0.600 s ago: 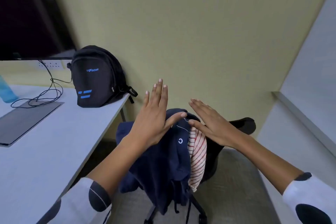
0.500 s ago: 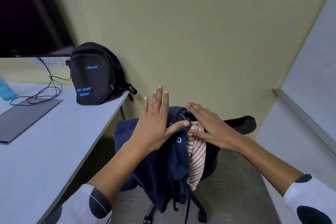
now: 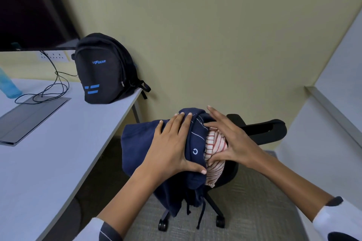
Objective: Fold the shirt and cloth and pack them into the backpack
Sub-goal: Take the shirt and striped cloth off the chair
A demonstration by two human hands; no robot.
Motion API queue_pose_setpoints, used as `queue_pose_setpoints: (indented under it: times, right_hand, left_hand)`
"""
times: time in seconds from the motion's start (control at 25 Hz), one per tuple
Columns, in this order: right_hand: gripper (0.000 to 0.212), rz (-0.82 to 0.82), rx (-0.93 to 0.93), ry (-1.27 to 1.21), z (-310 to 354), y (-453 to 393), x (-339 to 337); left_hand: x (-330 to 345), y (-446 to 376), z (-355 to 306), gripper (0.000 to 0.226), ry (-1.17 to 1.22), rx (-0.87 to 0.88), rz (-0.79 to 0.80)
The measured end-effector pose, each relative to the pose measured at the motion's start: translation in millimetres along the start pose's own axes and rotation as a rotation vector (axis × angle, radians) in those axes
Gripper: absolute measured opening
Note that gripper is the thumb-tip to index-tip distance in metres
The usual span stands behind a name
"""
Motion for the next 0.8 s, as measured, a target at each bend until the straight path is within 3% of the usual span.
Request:
queue_pose_setpoints:
  times: [0.12,0.4,0.64,0.8]
  right_hand:
    - [0.051,-0.084,-0.044,-0.141,0,4,-4]
    - [0.015,0.01,0.026,-0.354,2,-3,-7]
    - [0.005,-0.072,-0.015,-0.283,24,-22,-27]
    - [0.008,-0.06,-0.037,-0.298,32,-34,-25]
  left_hand:
    - [2,0,3,0.131,0.003,-0.005,-0.031]
    - [-5,2,0,0.125,0.015,-0.042,-0.08]
    - [-9,-5,-5,0.128,0.11,-0.184,-0.099]
    - [-16,-9,-5,0.084,0.106,-0.214,-0.194]
Point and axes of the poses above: each hand's wrist, its own y-axis away from the middle knuckle, its own x-axis out of the palm, z = x × y, the point moved 6 cm from there along -y, towards the middle knuckle, and after that the axes turned 11 degrees about x, right-handed, at the moved point
